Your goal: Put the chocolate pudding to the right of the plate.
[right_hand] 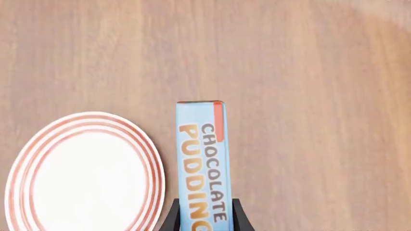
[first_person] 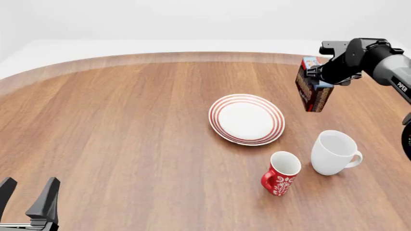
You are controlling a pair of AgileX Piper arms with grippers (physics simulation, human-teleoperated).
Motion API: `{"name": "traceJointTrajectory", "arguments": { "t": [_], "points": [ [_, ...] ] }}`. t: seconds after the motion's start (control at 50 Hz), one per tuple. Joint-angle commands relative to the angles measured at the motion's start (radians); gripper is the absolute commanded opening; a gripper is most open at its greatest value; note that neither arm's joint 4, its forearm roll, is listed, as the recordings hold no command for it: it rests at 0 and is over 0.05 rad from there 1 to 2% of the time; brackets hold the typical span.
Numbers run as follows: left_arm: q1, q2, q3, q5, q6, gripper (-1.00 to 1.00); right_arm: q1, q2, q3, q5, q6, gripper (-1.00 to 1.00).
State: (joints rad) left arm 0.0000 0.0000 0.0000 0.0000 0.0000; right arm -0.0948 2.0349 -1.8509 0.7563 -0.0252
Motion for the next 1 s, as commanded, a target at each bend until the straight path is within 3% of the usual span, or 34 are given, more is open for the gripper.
{"name": "traceJointTrajectory", "arguments": {
  "t": [0.02, 0.4, 1.0],
  "points": [
    [0.0, 0.0, 0.0, 0.0, 0.0, 1.0, 0.002, 0.016, -0.015, 0.026, 0.027, -1.0],
    [0.0, 0.0, 0.0, 0.0, 0.0, 1.0, 0.02, 0.034, -0.025, 0.055, 0.058, -1.0],
    [0.0, 0.0, 0.0, 0.0, 0.0, 1.0, -0.014, 0.097, -0.076, 0.144, 0.045, -1.0]
  ]
}}
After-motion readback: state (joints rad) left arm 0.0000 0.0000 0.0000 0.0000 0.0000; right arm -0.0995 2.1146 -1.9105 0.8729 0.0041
